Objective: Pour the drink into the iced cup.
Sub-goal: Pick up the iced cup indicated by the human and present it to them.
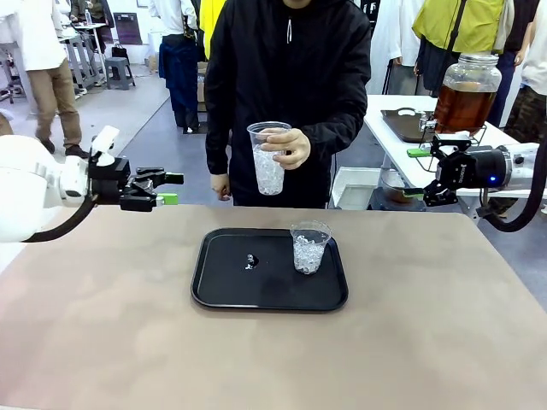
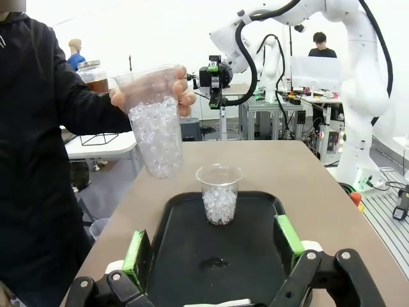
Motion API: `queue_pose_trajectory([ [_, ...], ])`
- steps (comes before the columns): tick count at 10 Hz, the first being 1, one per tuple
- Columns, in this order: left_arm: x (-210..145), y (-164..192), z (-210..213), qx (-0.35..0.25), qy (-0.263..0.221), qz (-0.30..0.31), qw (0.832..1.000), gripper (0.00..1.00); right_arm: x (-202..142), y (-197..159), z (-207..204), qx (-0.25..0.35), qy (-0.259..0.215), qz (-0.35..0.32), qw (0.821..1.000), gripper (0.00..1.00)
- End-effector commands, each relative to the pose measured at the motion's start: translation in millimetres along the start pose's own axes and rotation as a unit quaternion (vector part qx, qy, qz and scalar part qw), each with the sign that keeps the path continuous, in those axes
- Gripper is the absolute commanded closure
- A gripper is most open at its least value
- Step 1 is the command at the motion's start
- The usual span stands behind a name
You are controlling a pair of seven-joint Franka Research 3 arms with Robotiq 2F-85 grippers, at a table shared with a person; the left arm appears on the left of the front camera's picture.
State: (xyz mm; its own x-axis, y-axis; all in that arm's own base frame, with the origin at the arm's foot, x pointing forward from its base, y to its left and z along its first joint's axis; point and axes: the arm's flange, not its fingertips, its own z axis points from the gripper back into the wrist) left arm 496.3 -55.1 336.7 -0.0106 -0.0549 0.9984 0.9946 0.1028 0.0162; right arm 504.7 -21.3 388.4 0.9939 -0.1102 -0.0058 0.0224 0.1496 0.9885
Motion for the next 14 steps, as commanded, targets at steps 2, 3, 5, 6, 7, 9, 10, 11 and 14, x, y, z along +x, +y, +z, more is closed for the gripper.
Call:
queue_pose_trajectory([
  [2,1.5,0.2,-4.9,-0.001,-0.003,-0.001,1.000,0.00,0.5,3.1,-0.2,0.001,-0.001,0.001,1.000,0.00],
  [3,1.5,0.2,-4.9,-0.001,-0.003,-0.001,1.000,0.00,0.5,3.1,-0.2,0.001,-0.001,0.001,1.000,0.00],
  [5,1.5,0.2,-4.9,-0.001,-0.003,-0.001,1.000,0.00,0.5,3.1,-0.2,0.001,-0.001,0.001,1.000,0.00],
  [6,1.5,0.2,-4.9,-0.001,-0.003,-0.001,1.000,0.00,0.5,3.1,-0.2,0.001,-0.001,0.001,1.000,0.00],
  [7,1.5,0.2,-4.9,-0.001,-0.003,-0.001,1.000,0.00,0.5,3.1,-0.2,0.001,-0.001,0.001,1.000,0.00],
  [9,1.5,0.2,-4.9,-0.001,-0.003,-0.001,1.000,0.00,0.5,3.1,-0.2,0.001,-0.001,0.001,1.000,0.00],
  [10,1.5,0.2,-4.9,-0.001,-0.003,-0.001,1.000,0.00,0.5,3.1,-0.2,0.001,-0.001,0.001,1.000,0.00],
  [11,1.5,0.2,-4.9,-0.001,-0.003,-0.001,1.000,0.00,0.5,3.1,-0.2,0.001,-0.001,0.001,1.000,0.00],
  [14,1.5,0.2,-4.9,-0.001,-0.003,-0.001,1.000,0.00,0.5,3.1,-0.2,0.001,-0.001,0.001,1.000,0.00],
])
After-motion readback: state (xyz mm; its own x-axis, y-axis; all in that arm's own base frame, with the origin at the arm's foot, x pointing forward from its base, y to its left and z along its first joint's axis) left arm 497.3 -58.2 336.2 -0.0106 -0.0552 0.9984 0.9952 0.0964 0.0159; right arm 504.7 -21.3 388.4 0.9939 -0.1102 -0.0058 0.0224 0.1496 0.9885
